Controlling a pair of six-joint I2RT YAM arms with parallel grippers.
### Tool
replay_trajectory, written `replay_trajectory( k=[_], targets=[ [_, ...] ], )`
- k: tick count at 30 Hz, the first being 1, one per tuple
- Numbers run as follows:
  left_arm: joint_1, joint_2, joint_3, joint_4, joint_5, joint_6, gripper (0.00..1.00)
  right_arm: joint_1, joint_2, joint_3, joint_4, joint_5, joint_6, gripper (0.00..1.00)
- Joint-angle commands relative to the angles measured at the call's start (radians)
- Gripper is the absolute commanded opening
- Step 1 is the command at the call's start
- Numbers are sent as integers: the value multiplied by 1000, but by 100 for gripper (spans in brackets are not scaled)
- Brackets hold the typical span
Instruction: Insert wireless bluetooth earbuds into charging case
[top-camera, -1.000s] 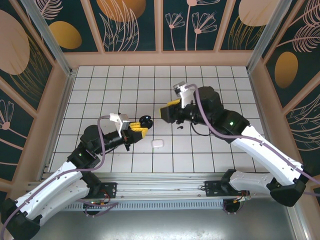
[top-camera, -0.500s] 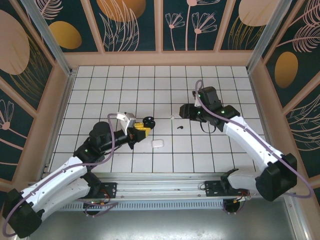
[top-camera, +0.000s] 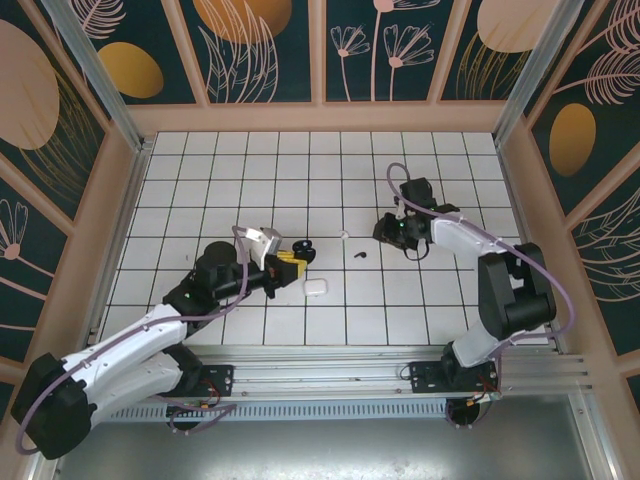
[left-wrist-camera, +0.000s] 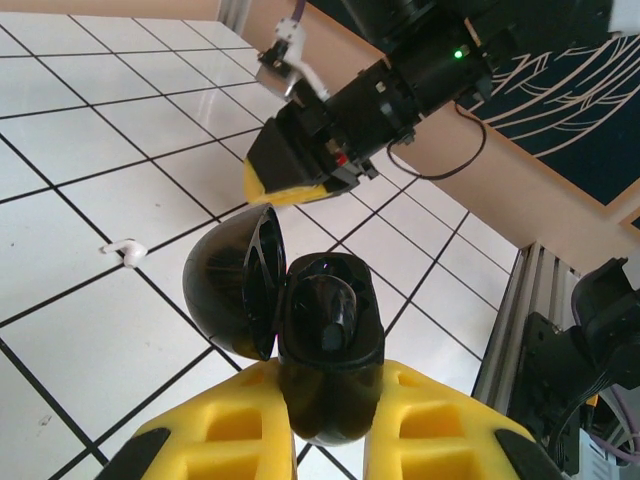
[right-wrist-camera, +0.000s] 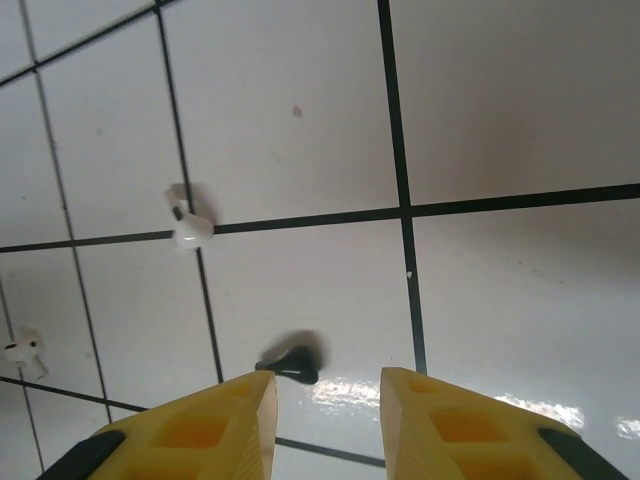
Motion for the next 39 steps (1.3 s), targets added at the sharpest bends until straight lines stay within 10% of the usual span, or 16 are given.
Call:
replay_trajectory(
  k=[1, 16, 39],
  targets=[
    [4, 25, -2, 62, 20, -2, 0, 7, 38, -9, 35, -36, 12, 32],
    [3, 105, 3, 108, 55, 20, 0, 155, 12, -140, 189, 45, 272, 26],
    [5, 24, -45, 85, 20, 20, 0, 166, 93, -79, 208, 98, 259, 19]
  ],
)
